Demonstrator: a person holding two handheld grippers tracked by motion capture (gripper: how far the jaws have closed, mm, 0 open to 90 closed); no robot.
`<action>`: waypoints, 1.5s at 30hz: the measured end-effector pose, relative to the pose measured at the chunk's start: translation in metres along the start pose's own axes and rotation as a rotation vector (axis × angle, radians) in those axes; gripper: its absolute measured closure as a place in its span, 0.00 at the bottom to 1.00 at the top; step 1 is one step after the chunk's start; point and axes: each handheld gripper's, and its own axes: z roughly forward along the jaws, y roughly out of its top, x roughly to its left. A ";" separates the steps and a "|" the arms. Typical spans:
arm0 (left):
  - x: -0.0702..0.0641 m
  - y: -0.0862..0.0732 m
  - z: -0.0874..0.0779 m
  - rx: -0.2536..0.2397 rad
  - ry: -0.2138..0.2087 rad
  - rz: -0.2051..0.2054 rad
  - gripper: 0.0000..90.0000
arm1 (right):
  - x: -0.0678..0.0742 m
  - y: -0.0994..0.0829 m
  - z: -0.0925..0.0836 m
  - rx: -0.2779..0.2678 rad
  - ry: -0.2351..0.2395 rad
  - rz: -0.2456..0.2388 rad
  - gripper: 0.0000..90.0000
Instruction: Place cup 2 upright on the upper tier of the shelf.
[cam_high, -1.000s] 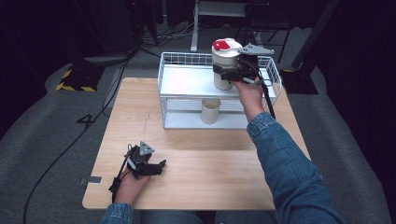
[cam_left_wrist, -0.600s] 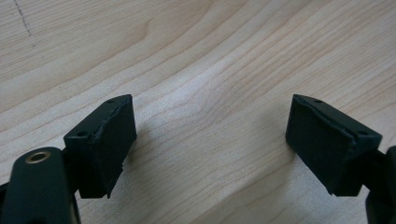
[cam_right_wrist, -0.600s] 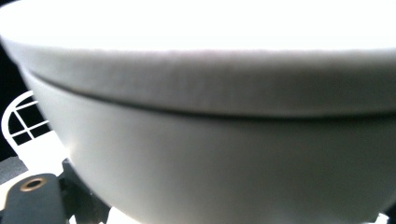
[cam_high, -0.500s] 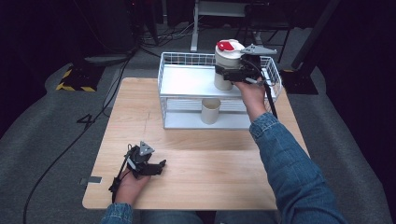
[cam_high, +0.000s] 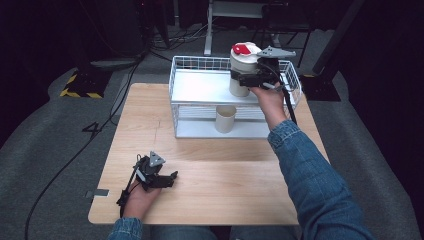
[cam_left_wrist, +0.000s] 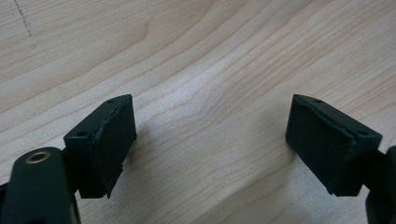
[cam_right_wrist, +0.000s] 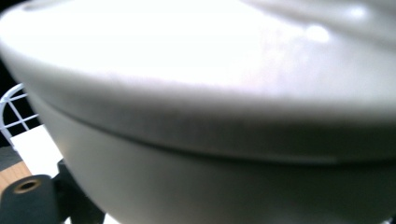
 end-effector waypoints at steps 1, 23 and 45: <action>0.000 0.000 0.000 0.000 0.000 0.000 0.19 | 0.000 0.001 0.000 -0.003 -0.006 -0.006 0.08; 0.000 -0.001 0.000 -0.003 0.010 -0.009 0.19 | -0.007 0.005 -0.052 -0.007 -0.006 0.007 0.00; -0.002 -0.004 -0.003 0.000 0.007 -0.004 0.19 | -0.009 -0.015 -0.125 0.027 0.011 -0.013 0.00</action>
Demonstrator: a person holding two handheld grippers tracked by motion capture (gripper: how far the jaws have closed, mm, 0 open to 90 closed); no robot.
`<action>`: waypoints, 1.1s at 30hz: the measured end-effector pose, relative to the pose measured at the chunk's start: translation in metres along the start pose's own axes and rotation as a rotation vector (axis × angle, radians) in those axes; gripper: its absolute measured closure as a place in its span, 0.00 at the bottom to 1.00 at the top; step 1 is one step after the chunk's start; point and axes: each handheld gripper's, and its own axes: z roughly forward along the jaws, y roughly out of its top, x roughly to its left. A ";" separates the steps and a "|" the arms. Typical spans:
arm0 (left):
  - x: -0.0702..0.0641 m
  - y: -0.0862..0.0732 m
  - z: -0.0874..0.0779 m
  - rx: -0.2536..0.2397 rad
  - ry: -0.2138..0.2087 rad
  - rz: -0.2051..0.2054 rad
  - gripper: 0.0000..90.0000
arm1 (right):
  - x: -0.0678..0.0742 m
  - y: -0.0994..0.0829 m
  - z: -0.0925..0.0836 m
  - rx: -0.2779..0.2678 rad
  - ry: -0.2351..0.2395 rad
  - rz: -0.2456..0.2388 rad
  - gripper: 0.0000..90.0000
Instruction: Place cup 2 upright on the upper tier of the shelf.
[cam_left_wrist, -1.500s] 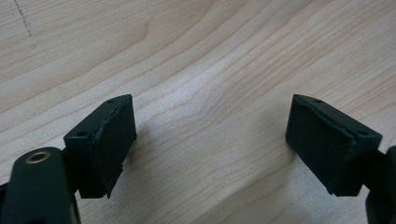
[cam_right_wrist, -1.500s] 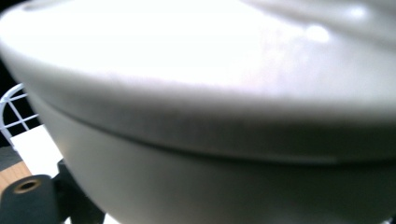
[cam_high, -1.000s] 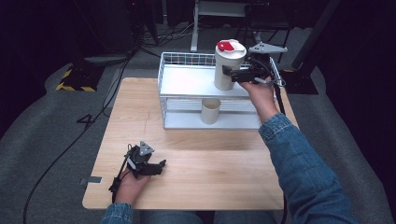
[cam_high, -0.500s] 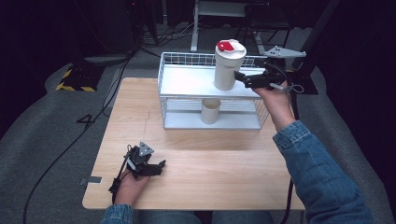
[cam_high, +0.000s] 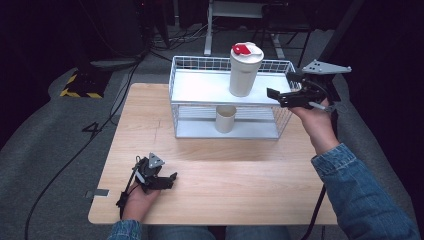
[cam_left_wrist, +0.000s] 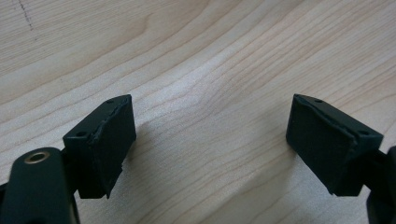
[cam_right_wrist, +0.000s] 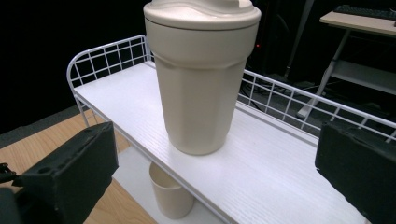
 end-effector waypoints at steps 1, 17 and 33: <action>0.000 0.000 0.000 0.000 0.000 0.001 0.19 | 0.000 -0.002 -0.003 -0.001 -0.004 -0.002 0.00; 0.001 0.003 0.002 0.003 -0.008 0.012 0.18 | -0.002 -0.041 -0.043 0.040 -0.050 -0.013 0.00; 0.001 0.004 0.004 0.005 -0.007 0.014 0.17 | -0.008 -0.098 -0.069 0.137 -0.068 0.023 0.07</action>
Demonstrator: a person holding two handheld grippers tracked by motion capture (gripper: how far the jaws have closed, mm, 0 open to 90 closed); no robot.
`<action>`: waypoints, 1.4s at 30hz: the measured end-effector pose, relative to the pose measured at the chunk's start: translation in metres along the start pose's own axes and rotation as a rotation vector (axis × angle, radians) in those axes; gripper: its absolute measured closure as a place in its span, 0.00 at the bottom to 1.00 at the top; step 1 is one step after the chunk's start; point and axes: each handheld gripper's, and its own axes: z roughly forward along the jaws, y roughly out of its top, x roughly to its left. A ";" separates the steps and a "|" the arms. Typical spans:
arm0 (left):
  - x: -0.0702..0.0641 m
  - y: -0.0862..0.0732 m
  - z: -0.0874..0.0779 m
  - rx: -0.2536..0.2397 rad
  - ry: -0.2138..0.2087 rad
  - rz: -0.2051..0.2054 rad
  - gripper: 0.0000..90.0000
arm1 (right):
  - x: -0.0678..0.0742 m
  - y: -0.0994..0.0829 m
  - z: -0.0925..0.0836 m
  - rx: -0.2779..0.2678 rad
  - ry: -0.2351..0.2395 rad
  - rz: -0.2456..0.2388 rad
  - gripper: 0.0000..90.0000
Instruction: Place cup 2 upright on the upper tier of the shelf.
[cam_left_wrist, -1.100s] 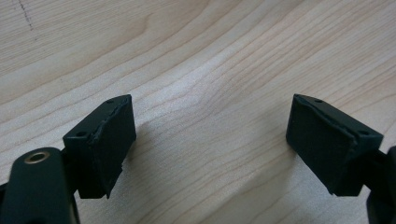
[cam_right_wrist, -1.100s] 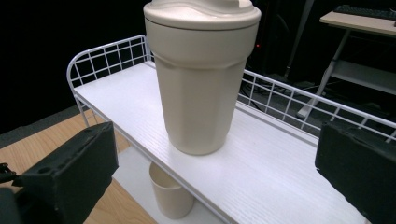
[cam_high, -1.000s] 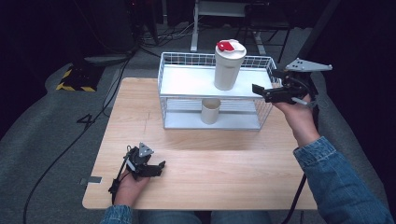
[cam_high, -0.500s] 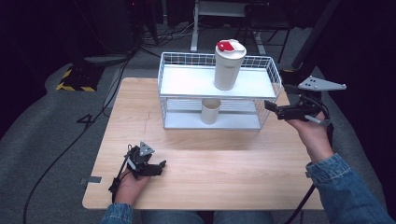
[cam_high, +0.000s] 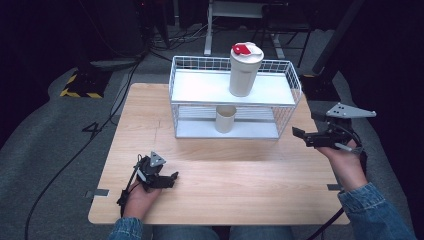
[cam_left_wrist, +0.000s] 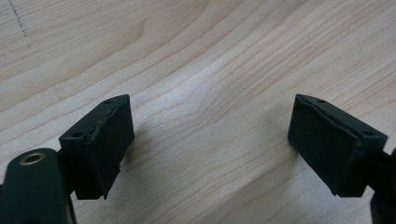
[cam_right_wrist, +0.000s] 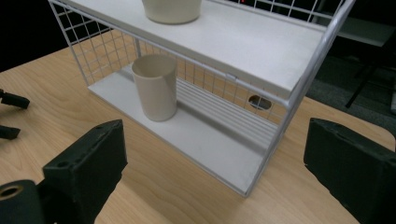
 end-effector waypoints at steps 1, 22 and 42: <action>0.000 0.000 0.000 0.000 0.000 0.000 0.17 | 0.000 -0.003 0.000 0.004 -0.001 0.001 0.08; 0.000 0.000 0.000 -0.002 0.000 0.000 0.17 | -0.002 -0.089 0.022 0.153 -0.008 0.089 0.09; 0.000 0.000 0.000 -0.003 0.000 0.001 0.17 | 0.013 -0.144 0.046 0.243 -0.034 0.127 0.09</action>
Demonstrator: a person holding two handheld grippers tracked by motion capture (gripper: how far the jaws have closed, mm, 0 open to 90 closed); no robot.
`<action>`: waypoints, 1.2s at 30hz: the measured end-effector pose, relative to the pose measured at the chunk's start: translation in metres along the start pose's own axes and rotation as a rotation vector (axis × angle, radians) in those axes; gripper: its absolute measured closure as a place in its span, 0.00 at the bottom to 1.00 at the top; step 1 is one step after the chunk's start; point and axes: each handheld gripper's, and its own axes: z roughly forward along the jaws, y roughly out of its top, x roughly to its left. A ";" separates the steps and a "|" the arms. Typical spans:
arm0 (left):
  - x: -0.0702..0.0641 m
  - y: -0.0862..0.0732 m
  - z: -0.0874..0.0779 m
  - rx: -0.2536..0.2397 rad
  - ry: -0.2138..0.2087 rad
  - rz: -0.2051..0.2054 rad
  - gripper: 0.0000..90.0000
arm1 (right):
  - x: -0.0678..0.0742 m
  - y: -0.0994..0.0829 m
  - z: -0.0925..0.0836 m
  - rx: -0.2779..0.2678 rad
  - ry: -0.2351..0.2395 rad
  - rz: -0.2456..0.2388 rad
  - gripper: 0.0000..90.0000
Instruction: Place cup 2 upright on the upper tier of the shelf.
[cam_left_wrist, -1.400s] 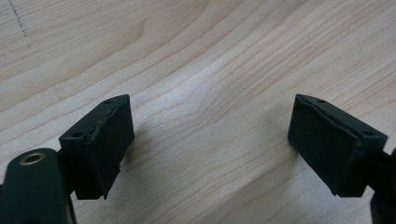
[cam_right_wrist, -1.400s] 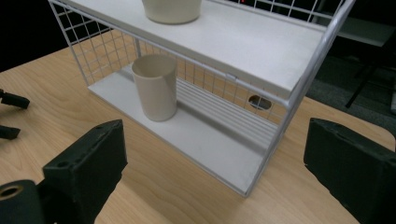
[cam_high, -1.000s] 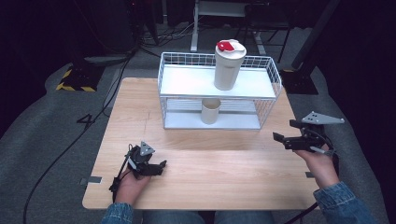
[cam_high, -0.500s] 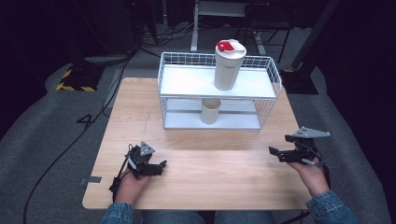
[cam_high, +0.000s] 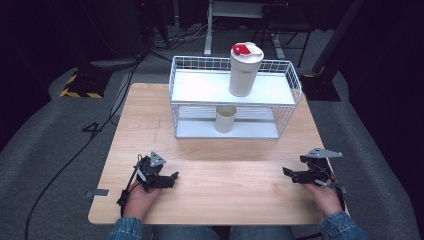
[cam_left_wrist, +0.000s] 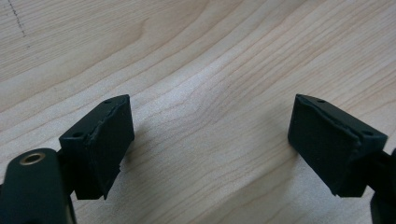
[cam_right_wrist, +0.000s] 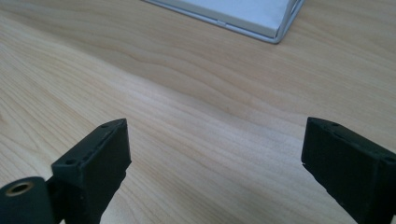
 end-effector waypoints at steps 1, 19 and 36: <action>0.000 0.000 0.000 0.001 0.000 -0.001 0.17 | 0.001 -0.002 0.002 0.000 -0.005 -0.003 0.10; 0.000 0.000 0.000 0.001 -0.001 -0.001 0.17 | 0.013 -0.024 0.023 0.042 -0.040 -0.047 0.10; 0.000 0.000 0.000 0.004 -0.003 -0.001 0.17 | 0.017 -0.027 0.028 0.049 -0.103 0.016 0.00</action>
